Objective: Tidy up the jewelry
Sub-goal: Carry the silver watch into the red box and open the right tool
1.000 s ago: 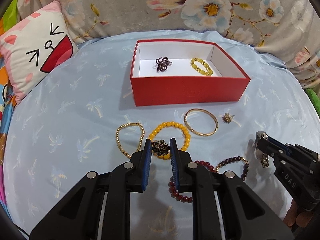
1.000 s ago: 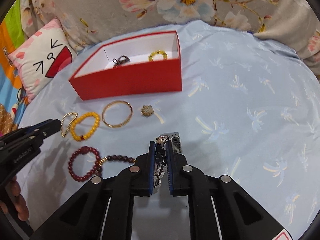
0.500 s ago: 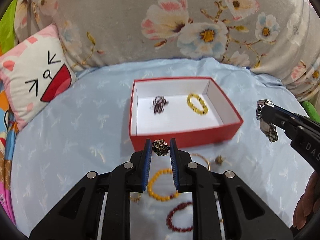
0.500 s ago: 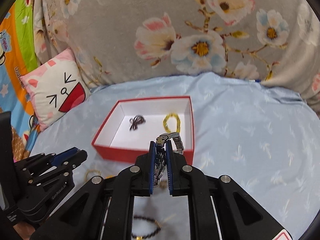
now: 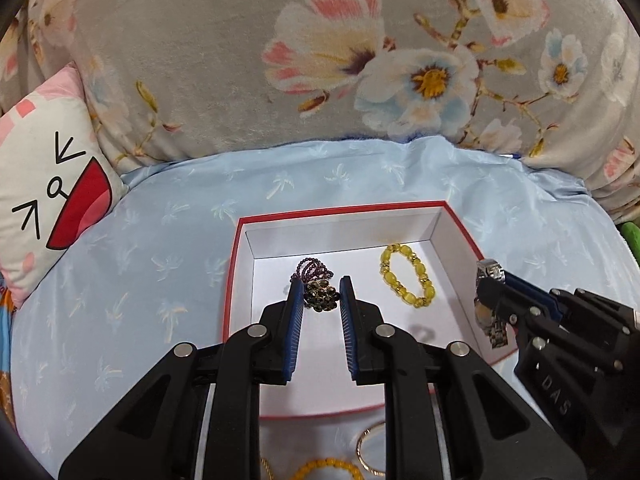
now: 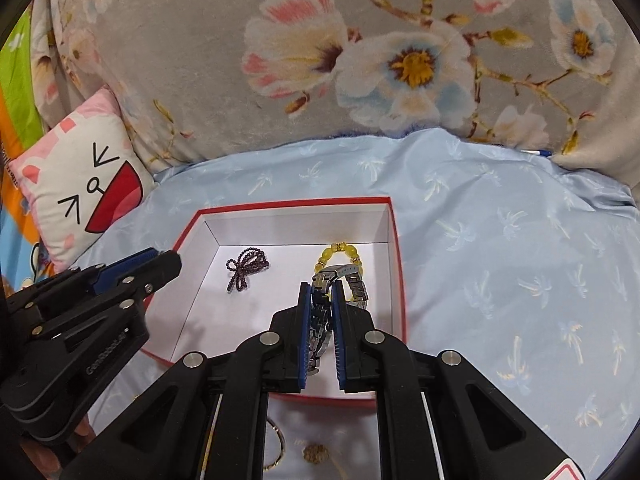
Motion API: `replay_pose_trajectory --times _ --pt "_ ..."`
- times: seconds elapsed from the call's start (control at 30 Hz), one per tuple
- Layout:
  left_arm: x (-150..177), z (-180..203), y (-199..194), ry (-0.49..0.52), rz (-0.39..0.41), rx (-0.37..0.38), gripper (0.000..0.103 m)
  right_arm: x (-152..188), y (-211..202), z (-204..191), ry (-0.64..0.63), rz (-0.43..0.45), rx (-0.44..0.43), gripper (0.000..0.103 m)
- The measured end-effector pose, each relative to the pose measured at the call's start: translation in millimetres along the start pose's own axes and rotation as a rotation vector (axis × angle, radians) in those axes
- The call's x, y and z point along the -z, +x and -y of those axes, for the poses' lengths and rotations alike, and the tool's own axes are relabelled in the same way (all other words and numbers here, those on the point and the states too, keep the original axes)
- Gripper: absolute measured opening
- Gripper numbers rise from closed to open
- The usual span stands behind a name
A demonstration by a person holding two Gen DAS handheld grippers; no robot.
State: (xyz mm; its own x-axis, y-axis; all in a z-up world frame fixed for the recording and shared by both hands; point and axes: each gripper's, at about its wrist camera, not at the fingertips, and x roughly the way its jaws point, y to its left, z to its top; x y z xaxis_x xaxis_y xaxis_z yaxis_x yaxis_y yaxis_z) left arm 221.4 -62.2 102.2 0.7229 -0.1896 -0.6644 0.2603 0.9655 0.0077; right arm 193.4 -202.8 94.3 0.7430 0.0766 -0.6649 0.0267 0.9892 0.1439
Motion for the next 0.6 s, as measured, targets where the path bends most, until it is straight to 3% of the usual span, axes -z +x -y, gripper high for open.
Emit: replay_pose_trajectory --times 0.33,0.37,0.43,0.6 --pt "1 -4 37 -0.013 -0.044 -0.024 0.019 3 28 -9 -0.038 -0.011 0.011 0.015" --pt "1 -4 37 -0.011 -0.043 -0.03 0.02 3 27 -10 -0.04 -0.005 0.016 0.017" --pt "2 -5 38 -0.009 -0.039 -0.038 0.028 2 23 -12 -0.042 0.008 0.019 0.031" --pt "4 -8 35 -0.026 -0.04 -0.04 0.032 2 10 -12 -0.036 0.035 0.019 0.037"
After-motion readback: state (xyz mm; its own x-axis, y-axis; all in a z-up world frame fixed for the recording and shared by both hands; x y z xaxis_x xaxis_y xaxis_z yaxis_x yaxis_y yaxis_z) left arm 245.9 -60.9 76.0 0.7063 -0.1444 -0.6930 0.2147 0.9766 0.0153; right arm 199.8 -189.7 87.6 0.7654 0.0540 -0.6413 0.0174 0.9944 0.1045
